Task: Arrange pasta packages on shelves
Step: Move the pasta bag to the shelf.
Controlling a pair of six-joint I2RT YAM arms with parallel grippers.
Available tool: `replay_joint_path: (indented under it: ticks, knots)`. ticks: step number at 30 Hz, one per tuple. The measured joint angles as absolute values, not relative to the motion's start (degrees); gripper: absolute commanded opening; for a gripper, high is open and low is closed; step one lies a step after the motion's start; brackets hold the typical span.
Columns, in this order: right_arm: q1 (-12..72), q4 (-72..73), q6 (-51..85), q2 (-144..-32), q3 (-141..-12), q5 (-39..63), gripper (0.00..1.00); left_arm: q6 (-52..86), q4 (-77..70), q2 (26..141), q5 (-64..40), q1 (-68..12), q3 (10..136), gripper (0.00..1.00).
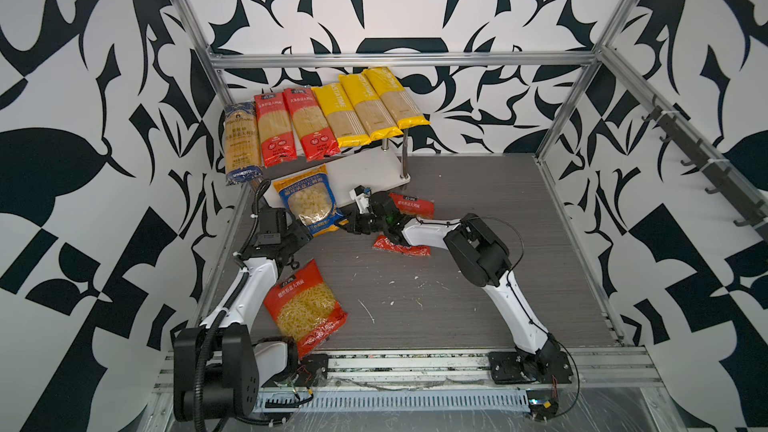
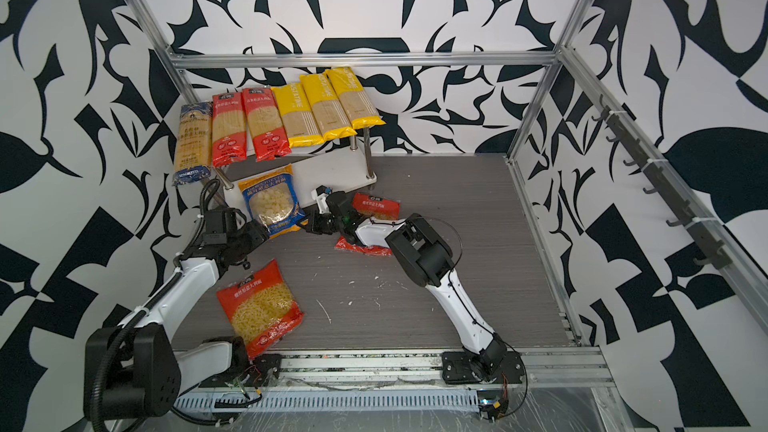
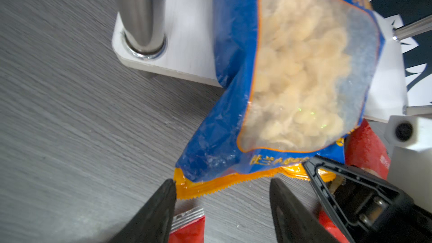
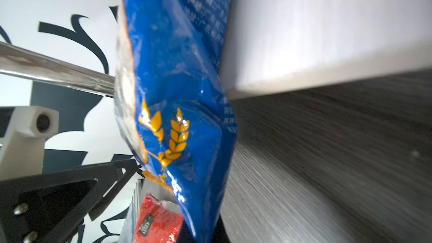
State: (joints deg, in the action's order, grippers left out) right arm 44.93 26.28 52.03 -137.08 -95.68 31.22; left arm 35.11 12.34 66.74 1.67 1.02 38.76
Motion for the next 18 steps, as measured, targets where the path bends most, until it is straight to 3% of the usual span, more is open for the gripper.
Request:
replay_joint_path:
  ticks: [18]
  knots:
    - [45.0, 27.9, 60.6, -144.6, -114.5, 21.5, 0.00, 34.9, 17.8, 61.1, 2.8, 1.1, 42.6, 0.69]
